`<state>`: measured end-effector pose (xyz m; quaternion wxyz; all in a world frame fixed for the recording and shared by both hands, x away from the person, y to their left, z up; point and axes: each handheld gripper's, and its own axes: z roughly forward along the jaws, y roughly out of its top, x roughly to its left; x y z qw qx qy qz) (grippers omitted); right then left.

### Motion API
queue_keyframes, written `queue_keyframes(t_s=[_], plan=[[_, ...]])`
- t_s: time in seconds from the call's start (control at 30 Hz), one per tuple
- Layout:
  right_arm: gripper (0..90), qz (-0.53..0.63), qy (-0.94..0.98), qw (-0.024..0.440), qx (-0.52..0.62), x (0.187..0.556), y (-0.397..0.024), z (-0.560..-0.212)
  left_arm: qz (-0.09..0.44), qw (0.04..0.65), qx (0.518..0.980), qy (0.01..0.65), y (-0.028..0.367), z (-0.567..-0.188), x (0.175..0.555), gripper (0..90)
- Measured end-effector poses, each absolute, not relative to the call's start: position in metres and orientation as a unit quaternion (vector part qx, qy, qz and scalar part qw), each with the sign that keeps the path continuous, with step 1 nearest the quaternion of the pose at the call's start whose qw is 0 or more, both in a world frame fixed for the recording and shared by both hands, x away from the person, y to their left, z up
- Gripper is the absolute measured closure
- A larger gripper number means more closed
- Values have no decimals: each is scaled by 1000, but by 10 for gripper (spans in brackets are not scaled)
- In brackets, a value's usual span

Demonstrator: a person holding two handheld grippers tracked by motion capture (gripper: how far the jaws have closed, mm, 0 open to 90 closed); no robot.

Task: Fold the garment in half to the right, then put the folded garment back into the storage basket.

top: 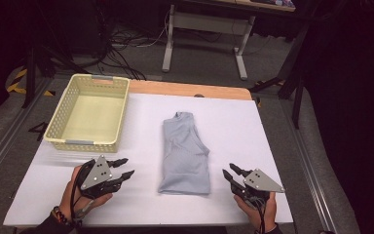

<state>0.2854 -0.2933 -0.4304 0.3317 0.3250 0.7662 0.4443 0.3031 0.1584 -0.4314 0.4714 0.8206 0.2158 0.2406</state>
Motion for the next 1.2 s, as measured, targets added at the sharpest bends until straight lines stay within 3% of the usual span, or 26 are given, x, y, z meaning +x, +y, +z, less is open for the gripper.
queue_keyframes(t_s=[0.1, 0.23, 0.27, 0.3, 0.6, 0.8, 1.2], plan=[[591, 453, 761, 325, 331, 284, -294, -429, 242, 480, 813, 223, 167, -432, 299, 521], [454, 448, 762, 337, 324, 282, -291, -430, 253, 486, 799, 248, 183, -438, 292, 417], [454, 448, 762, 337, 324, 282, -291, -430, 253, 486, 799, 248, 183, -438, 292, 396], [384, 448, 761, 335, 330, 284, -291, -432, 260, 483, 797, 253, 188, -441, 290, 366], [177, 445, 765, 324, 333, 290, -286, -437, 261, 465, 803, 266, 195, -456, 284, 168], [143, 440, 772, 319, 329, 293, -282, -438, 257, 460, 805, 273, 194, -457, 282, 107], [139, 431, 787, 301, 322, 292, -274, -441, 235, 457, 809, 285, 186, -458, 289, 101]])
